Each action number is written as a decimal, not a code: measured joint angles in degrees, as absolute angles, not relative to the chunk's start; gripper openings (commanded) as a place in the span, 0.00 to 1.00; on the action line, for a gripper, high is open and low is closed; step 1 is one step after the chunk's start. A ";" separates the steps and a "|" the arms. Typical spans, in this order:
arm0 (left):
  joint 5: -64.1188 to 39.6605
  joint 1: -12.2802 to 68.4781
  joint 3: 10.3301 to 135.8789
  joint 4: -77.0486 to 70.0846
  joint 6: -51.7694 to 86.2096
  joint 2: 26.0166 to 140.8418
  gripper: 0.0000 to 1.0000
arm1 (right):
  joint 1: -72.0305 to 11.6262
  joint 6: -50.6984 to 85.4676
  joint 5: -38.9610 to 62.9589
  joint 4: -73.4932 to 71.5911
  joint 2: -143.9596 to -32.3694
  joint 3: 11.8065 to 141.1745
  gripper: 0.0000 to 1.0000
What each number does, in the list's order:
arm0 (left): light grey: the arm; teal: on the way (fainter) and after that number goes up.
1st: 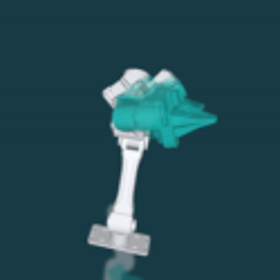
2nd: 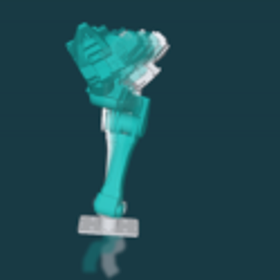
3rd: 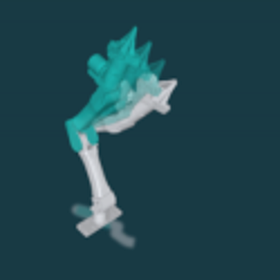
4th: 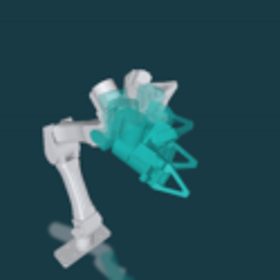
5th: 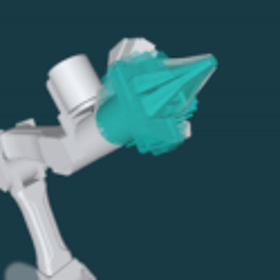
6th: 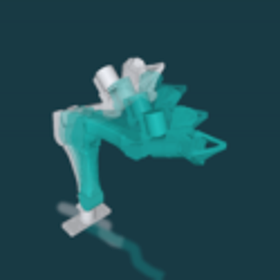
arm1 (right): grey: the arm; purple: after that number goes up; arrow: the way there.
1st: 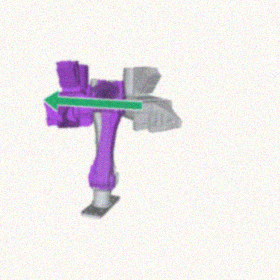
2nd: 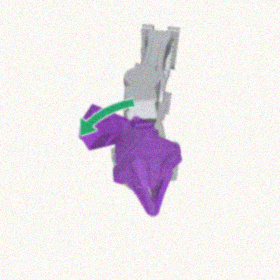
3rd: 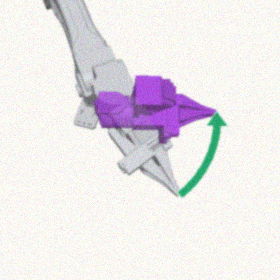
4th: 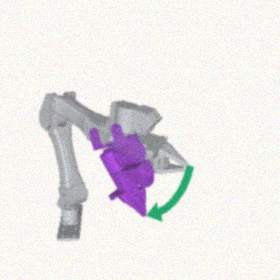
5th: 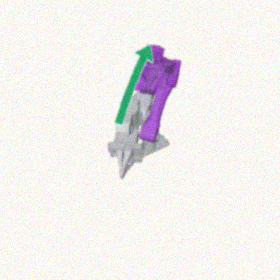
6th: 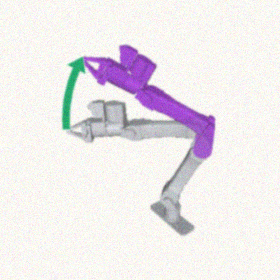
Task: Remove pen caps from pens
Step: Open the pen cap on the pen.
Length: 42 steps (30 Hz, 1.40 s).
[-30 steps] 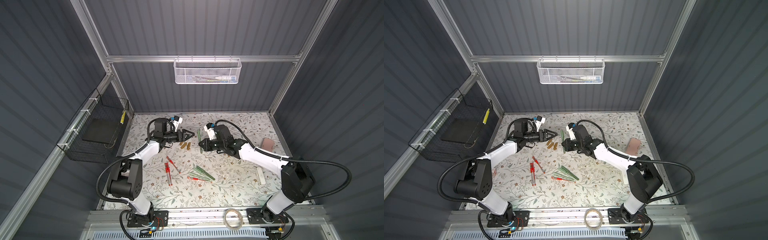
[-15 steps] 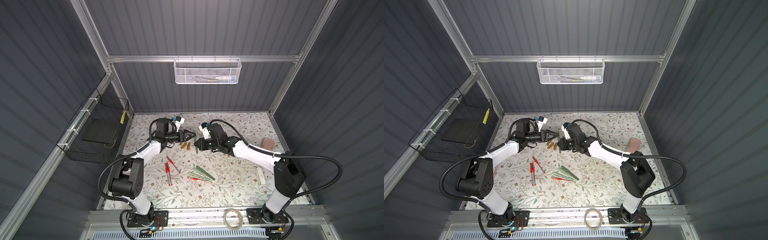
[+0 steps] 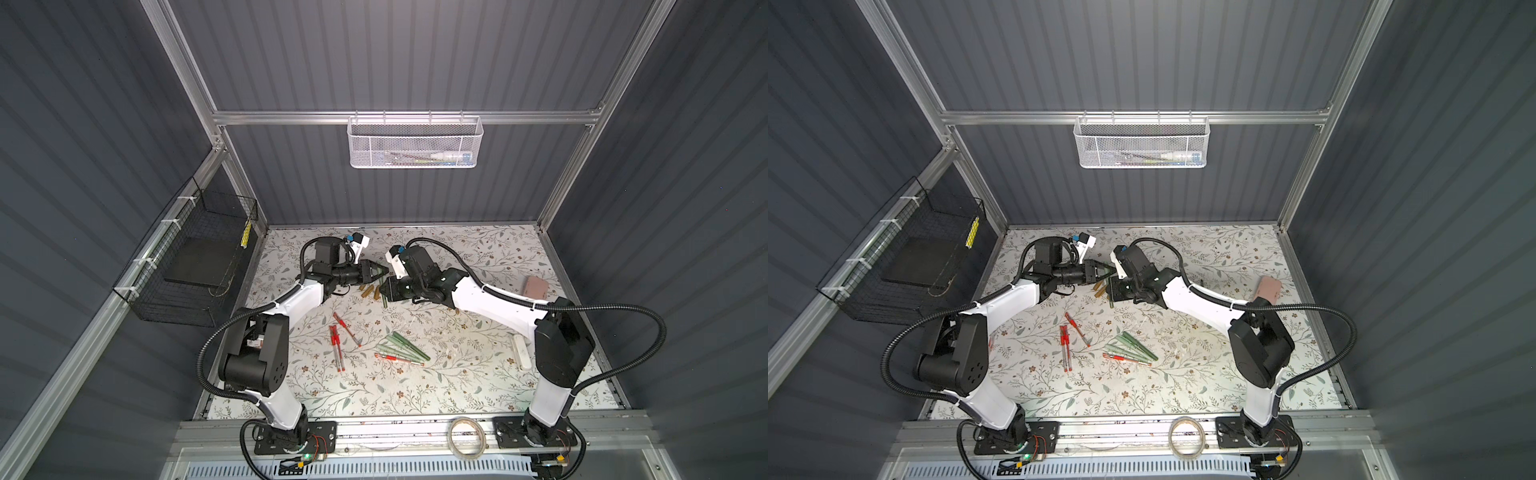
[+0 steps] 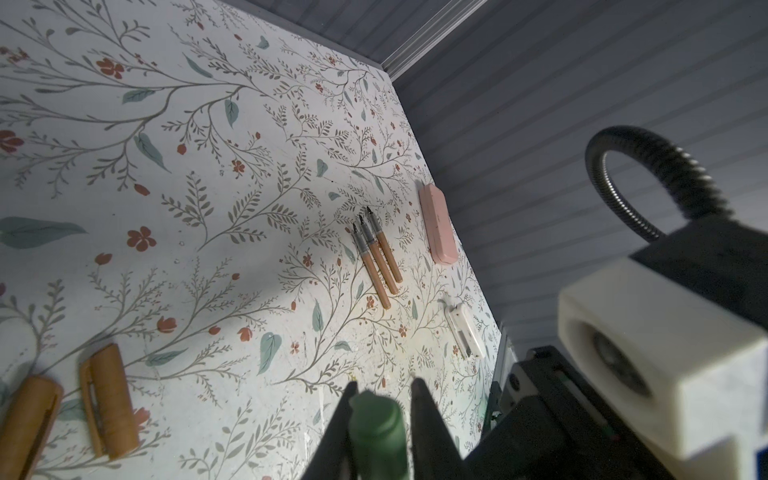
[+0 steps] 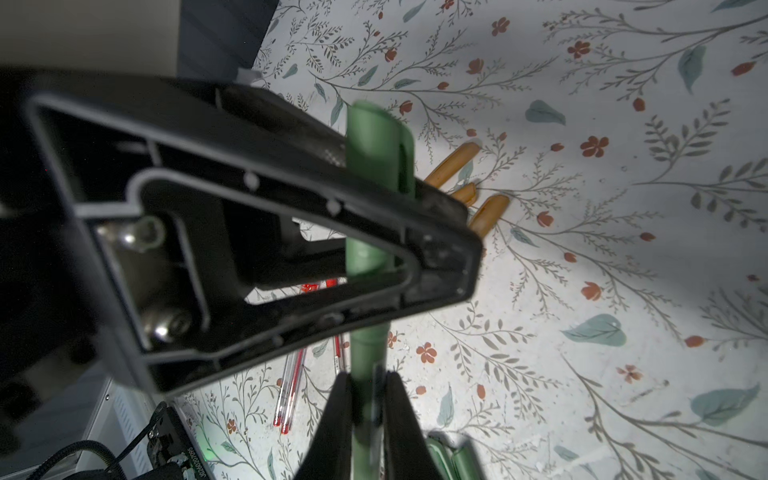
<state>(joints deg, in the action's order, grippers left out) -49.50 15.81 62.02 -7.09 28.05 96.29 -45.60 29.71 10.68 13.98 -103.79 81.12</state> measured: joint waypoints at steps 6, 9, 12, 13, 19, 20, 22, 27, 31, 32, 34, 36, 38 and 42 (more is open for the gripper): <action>-48.64 16.05 62.19 -6.24 27.68 96.40 0.00 | -45.63 29.04 10.31 14.35 -103.74 80.68 0.27; -48.62 16.05 62.19 -6.26 27.68 96.40 0.00 | -45.45 29.04 10.59 13.52 -103.26 79.53 0.41; -49.12 16.05 62.19 -6.59 28.01 96.40 0.00 | -45.04 29.54 11.49 11.73 -102.37 77.45 0.41; -49.39 16.05 62.19 -7.09 28.42 96.40 0.00 | -44.88 29.54 11.79 11.27 -102.26 77.03 0.40; -51.09 16.05 62.19 -10.68 32.08 96.40 0.00 | -44.29 29.78 13.65 9.41 -102.50 76.84 0.29; -51.22 16.05 62.15 -11.29 32.67 96.40 0.00 | -44.27 29.89 13.91 8.86 -102.50 76.84 0.25; -51.31 16.05 61.98 -12.58 33.34 96.40 0.00 | -44.21 29.95 14.26 8.08 -102.50 76.88 0.20; -51.46 16.05 61.93 -12.95 34.04 96.40 0.00 | -44.18 29.78 15.42 7.53 -102.50 76.95 0.02; -51.24 16.03 62.00 -12.25 33.54 96.40 0.00 | -44.18 29.61 15.77 7.16 -102.50 76.62 0.00; -51.03 15.94 62.43 -10.76 32.77 96.40 0.00 | -44.18 29.63 15.90 6.70 -102.48 76.05 0.00; -50.39 15.55 63.55 -7.20 30.76 96.40 0.00 | -44.23 29.78 16.23 4.10 -102.02 73.89 0.00; -50.72 15.22 63.99 -4.80 29.93 96.40 0.00 | -44.36 30.02 16.32 0.36 -100.79 70.65 0.00; -51.99 14.57 64.03 -3.31 30.24 96.40 0.00 | -44.60 30.30 16.25 -2.98 -99.48 67.51 0.00; -52.80 10.92 65.25 -1.30 31.24 96.42 0.00 | -45.65 30.68 16.97 -5.91 -95.81 60.97 0.00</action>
